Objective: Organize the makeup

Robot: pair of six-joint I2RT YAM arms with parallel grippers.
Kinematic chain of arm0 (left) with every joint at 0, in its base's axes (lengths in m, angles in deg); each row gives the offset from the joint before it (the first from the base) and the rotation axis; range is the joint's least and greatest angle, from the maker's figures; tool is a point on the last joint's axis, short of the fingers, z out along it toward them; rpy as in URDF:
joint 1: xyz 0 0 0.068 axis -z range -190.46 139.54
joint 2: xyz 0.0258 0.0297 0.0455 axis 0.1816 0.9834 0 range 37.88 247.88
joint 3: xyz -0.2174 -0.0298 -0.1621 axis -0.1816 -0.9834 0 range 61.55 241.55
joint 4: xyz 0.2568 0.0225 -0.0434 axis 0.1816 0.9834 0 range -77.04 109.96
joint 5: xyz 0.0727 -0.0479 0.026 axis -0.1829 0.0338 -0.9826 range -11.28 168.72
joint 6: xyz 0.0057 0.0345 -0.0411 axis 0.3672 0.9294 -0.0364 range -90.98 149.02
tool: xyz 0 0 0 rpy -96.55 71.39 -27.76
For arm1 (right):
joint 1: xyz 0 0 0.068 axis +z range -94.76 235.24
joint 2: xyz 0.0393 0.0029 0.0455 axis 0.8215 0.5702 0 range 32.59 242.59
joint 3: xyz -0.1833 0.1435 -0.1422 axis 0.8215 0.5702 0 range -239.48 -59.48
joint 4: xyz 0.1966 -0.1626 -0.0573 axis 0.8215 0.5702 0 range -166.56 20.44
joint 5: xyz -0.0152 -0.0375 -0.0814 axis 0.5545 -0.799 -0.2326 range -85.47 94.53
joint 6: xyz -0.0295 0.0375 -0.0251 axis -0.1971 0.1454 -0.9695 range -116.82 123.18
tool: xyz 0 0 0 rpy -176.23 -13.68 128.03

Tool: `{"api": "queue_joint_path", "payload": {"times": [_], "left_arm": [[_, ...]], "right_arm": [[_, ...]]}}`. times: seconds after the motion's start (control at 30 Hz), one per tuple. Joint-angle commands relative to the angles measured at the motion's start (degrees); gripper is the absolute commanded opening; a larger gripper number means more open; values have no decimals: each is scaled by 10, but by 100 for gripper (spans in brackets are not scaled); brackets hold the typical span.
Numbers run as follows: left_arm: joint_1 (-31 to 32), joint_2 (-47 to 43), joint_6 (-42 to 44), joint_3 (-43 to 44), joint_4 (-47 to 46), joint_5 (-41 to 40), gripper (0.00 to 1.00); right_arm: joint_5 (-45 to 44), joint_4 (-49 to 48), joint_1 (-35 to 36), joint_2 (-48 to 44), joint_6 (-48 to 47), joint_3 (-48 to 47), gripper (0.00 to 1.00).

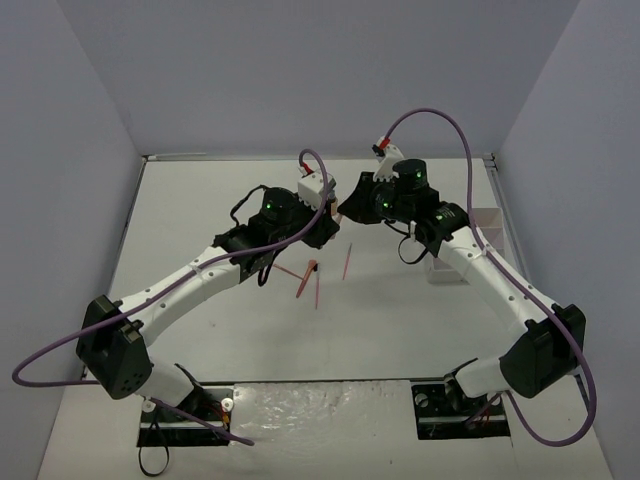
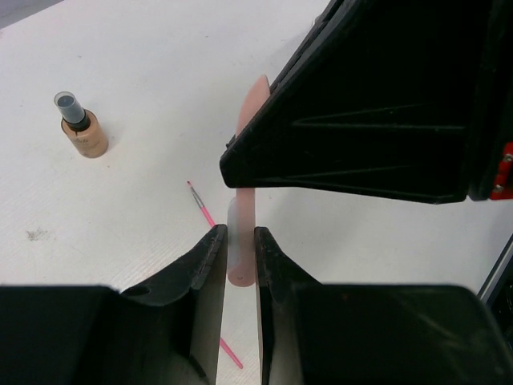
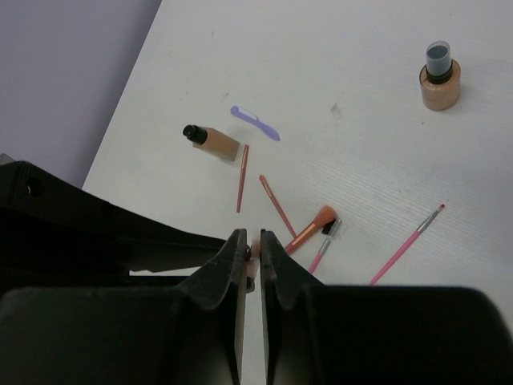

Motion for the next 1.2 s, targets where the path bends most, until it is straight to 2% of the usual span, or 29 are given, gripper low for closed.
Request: {"api": "queue_joint_path", "payload": {"times": [0.0,0.07,0.13,0.17,0.3,0.37,0.47,0.6,0.67,0.97,1.17], "left_arm": [[5,-36,-8,25,-52,14,0],[5,-35,-16,25,-46,1,0],[5,-34,-23,26,-28,-20,17],[4,-33,-28,26,-17,-33,22],[2,-37,-40,20,18,-72,62],[-3,-46,-51,17,31,-96,79],[-17,-63,-73,14,67,-126,90],[-74,-91,-119,15,128,-154,97],[-113,-121,-135,10,173,-149,97],[-251,-231,-117,-47,280,-186,97],[-269,-287,-94,-131,283,-218,97]], "right_arm": [[-34,-39,1,-13,-22,13,0],[-48,-39,-2,-19,-27,18,0],[-64,-39,-9,-24,-34,23,0],[-77,-39,-11,-30,-37,28,0],[-121,-38,-32,-49,-47,43,0],[-158,-36,-42,-62,-50,55,0],[-202,-32,-71,-83,-51,70,0],[-293,-25,-119,-113,-38,88,0],[-327,-21,-174,-122,-20,95,0],[-422,-21,-333,-99,20,107,0],[-424,-31,-405,-69,29,122,0]]}}
